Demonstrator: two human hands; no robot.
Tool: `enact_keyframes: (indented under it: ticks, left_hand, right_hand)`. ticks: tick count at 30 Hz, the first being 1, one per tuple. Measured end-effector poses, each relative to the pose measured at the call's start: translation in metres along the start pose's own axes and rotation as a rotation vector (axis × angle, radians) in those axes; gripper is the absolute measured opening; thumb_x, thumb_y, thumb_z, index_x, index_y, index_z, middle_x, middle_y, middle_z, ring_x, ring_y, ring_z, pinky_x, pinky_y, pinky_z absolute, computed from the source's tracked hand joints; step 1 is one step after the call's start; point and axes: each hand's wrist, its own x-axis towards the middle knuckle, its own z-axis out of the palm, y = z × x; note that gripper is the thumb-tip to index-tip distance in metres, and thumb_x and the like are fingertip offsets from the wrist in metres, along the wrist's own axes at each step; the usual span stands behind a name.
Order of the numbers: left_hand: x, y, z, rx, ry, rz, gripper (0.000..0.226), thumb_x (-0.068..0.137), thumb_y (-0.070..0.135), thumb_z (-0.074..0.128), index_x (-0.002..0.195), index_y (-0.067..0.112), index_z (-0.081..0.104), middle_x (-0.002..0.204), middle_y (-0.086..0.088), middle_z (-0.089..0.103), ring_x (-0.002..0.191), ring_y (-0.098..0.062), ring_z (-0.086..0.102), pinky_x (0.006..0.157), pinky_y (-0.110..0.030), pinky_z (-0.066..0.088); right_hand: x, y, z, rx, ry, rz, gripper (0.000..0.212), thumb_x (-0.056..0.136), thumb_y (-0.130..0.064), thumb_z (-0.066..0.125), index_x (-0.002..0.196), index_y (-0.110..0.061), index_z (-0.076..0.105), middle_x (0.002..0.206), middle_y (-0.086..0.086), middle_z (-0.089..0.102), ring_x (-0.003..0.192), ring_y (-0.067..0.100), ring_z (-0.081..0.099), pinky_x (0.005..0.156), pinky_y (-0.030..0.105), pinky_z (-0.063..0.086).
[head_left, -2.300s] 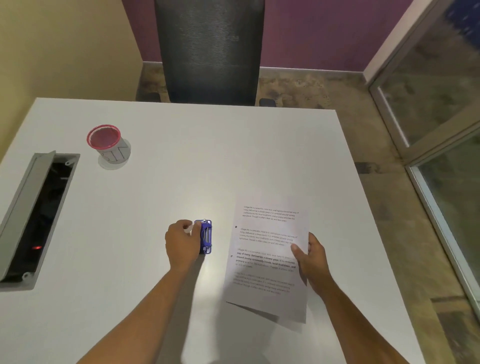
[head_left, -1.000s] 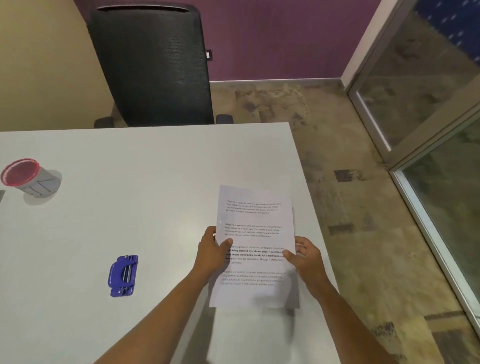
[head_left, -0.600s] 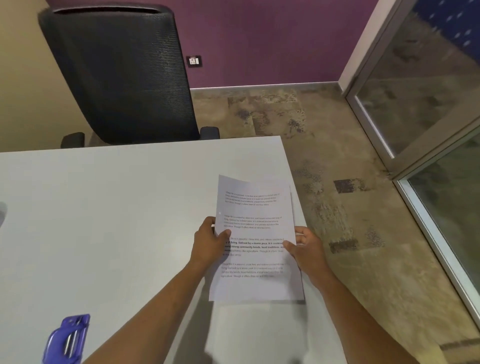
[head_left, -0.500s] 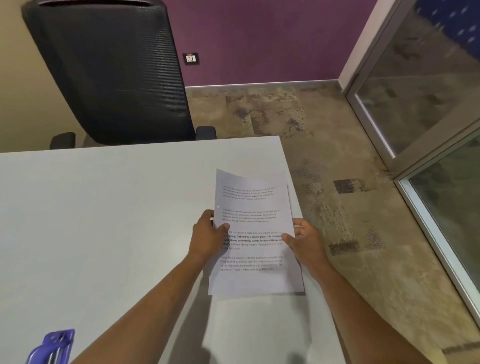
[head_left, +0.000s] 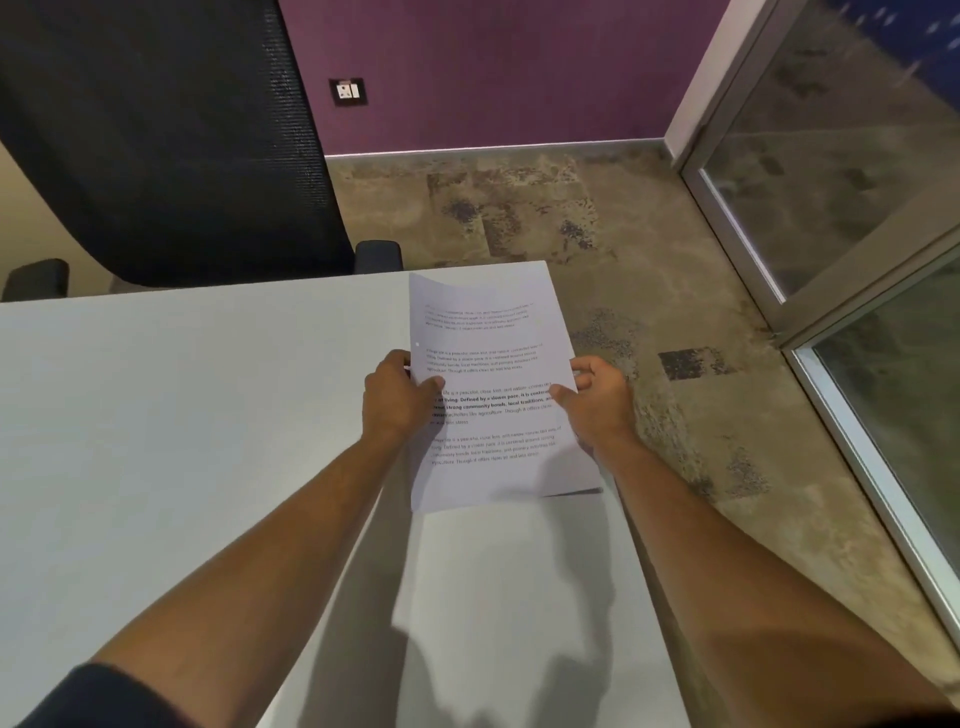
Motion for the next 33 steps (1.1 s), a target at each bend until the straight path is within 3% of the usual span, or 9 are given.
enact_keyframes:
  ticks: [5,10,16,22,25,29,33]
  left_hand:
    - [0.016,0.003,0.001,0.031,0.015,-0.016,0.036,0.081,0.027,0.073,0.111,0.011,0.060,0.111,-0.008,0.070,0.090,-0.026,0.067,0.079,-0.040,0.057]
    - [0.025,0.006,0.005,0.117,0.025,-0.001,0.039,0.083,0.031,0.071,0.114,0.013,0.058,0.111,-0.007,0.069,0.089,-0.026,0.064,0.071,-0.034,0.049]
    - [0.023,0.009,0.012,0.241,0.098,0.028,0.040,0.085,0.034,0.066,0.116,0.012,0.053,0.114,-0.008,0.066,0.094,-0.032,0.064,0.069,-0.034,0.041]
    - [0.011,0.008,0.018,0.386,0.185,0.128,0.047,0.091,0.038,0.059,0.126,0.012,0.043,0.122,-0.011,0.051,0.095,-0.032,0.061,0.066,-0.035,0.038]
    - [0.007,0.007,0.019,0.405,0.202,0.141,0.048,0.091,0.040,0.057,0.126,0.010,0.043,0.121,-0.013,0.049,0.099,-0.034,0.058,0.066,-0.037,0.039]
    - [-0.004,0.012,0.013,0.343,0.271,0.091,0.065,0.090,0.046,0.059,0.138,0.010,0.035,0.130,-0.014,0.044,0.109,-0.035,0.056,0.076,-0.044,0.050]
    - [-0.024,0.006,0.002,0.299,0.284,0.101,0.064,0.090,0.043,0.060,0.139,0.009,0.037,0.132,-0.016,0.045,0.109,-0.036,0.057,0.076,-0.044,0.051]
  right_hand:
    - [0.016,-0.009,0.007,-0.184,0.120,-0.027,0.024,0.080,-0.012,0.076,0.102,-0.010,0.066,0.101,0.012,0.073,0.093,0.031,0.067,0.080,0.043,0.058]
    - [0.020,-0.013,0.013,-0.378,0.160,-0.075,0.031,0.083,-0.017,0.074,0.111,-0.007,0.066,0.108,0.015,0.070,0.097,0.033,0.065,0.075,0.031,0.053]
    - [0.017,-0.012,0.021,-0.510,0.189,-0.079,0.039,0.090,-0.021,0.067,0.126,-0.006,0.061,0.122,0.019,0.058,0.115,0.037,0.055,0.087,0.044,0.053]
    - [0.012,-0.008,0.023,-0.661,0.187,-0.133,0.036,0.096,-0.029,0.058,0.125,-0.008,0.061,0.125,0.015,0.054,0.118,0.032,0.050,0.083,0.043,0.052]
    - [0.012,-0.006,0.019,-0.651,0.173,-0.125,0.037,0.098,-0.034,0.052,0.123,-0.009,0.062,0.125,0.016,0.054,0.119,0.033,0.049,0.087,0.044,0.051]
    - [-0.001,-0.002,0.010,-0.517,0.244,-0.157,0.036,0.101,-0.033,0.043,0.116,-0.008,0.065,0.113,0.019,0.060,0.108,0.037,0.054,0.086,0.045,0.051]
    - [-0.036,0.002,0.008,-0.431,0.318,-0.267,0.034,0.101,-0.028,0.046,0.118,-0.005,0.065,0.108,0.018,0.065,0.103,0.036,0.055,0.086,0.042,0.047]
